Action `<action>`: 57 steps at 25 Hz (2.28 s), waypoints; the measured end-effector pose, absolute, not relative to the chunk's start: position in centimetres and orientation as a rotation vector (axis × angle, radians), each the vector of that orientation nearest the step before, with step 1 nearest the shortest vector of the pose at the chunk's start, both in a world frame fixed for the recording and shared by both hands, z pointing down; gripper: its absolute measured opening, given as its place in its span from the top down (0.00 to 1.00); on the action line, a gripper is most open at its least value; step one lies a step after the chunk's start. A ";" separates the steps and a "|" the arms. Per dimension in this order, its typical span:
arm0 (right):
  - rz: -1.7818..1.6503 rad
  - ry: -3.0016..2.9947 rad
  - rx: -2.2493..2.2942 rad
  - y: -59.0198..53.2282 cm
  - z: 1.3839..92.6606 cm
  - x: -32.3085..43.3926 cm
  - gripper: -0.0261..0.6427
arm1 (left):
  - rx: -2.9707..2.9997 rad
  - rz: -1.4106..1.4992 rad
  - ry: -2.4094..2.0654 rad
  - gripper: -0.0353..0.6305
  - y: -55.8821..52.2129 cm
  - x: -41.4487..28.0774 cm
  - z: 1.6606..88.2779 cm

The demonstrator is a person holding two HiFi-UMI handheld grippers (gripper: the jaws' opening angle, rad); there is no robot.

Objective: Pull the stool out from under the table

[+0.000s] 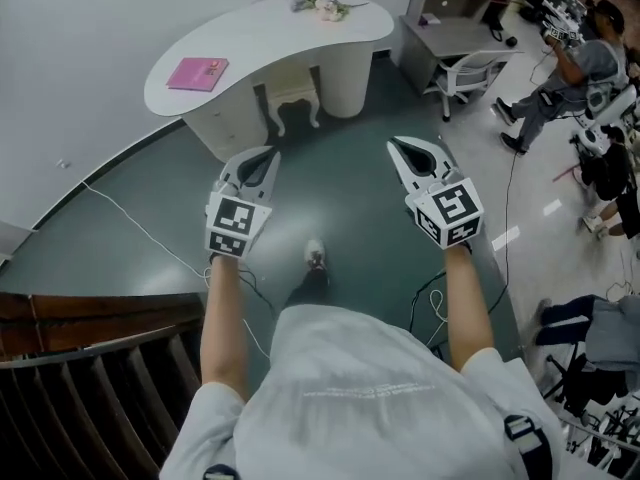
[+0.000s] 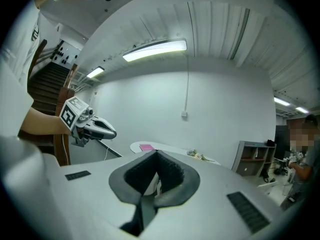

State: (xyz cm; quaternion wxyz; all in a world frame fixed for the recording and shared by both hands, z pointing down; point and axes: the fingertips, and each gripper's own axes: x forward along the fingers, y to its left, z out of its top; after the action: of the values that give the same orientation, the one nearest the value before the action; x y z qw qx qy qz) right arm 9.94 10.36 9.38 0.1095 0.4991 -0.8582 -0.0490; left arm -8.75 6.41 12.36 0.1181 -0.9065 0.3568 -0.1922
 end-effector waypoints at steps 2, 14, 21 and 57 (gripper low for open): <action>-0.128 -2.539 1.450 6.9 8.9 9.8 0.94 | -2.660 -0.561 1.068 0.93 1.9 -8.8 12.1; -0.061 -2.555 1.387 -13.0 9.3 7.2 0.94 | -2.716 -0.525 1.121 0.93 -18.9 -10.2 12.8; 0.044 -2.521 1.290 -19.9 13.3 6.6 0.94 | -2.773 -0.630 1.116 0.93 -23.6 -10.7 17.0; 0.149 -2.457 0.958 -57.7 78.6 8.7 0.58 | -2.793 -0.821 1.629 0.62 -57.8 -15.4 78.9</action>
State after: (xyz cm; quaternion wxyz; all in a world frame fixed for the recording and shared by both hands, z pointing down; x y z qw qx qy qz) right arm 8.72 -57.68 78.55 0.2475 0.3515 -0.9012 0.0548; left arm -15.40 -57.84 78.93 -0.0972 -0.8333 0.4860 -0.2449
